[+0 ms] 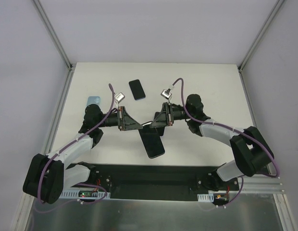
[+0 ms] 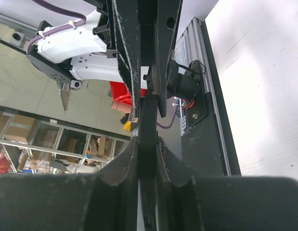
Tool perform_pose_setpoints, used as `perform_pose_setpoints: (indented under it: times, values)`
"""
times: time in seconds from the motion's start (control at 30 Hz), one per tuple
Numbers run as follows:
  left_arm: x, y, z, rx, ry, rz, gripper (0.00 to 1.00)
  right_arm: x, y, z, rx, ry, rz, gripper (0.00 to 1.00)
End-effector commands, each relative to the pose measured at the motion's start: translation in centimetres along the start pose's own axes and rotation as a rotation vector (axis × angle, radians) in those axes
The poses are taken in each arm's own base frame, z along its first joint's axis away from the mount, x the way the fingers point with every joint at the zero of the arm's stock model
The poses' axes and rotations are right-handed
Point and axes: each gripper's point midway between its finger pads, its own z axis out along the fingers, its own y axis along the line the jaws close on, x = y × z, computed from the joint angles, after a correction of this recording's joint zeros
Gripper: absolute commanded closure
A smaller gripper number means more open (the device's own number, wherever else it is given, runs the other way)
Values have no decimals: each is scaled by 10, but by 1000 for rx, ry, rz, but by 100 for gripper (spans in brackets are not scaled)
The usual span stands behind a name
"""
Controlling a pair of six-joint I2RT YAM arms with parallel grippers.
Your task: Put the phone into the phone case
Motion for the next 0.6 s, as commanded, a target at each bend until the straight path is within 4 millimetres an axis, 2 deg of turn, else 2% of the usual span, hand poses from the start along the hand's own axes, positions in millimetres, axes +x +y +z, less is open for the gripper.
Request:
perform_pose_setpoints:
  times: [0.0, 0.03, 0.07, 0.1, 0.13, 0.2, 0.23, 0.27, 0.3, 0.4, 0.57]
  values:
    - [4, 9, 1, -10, 11, 0, 100, -17, 29, 2, -82, -31, -80, 78]
    - [2, 10, 1, -18, 12, 11, 100, -18, 29, 3, -87, -37, -75, 74]
    - [5, 20, 1, -63, 19, -42, 100, -19, 24, 4, -86, -42, -54, 70]
    - [2, 23, 1, -83, 5, 5, 100, -19, 27, 4, -96, -43, -5, 64]
    - [-1, 22, 1, -93, 1, 16, 100, -20, 33, 3, -131, -52, -44, 61]
    - [0, 29, 0, -136, -3, 18, 100, -21, 30, 2, -159, -59, -14, 58]
    - [-5, 29, 0, -149, -17, 32, 100, -22, 38, 0, -193, -64, -2, 60]
    - [-5, 30, 0, -158, -18, 43, 100, -22, 30, 0, -196, -73, 26, 65]
    - [-6, 30, 0, -165, -17, 35, 100, -22, 28, -1, -197, -75, 33, 76]
    - [-6, 31, 0, -168, -18, 27, 100, -20, 20, -1, -185, -86, 34, 89]
    - [-5, 25, -1, -158, -20, 26, 100, -19, 25, -3, -189, -85, 4, 96]
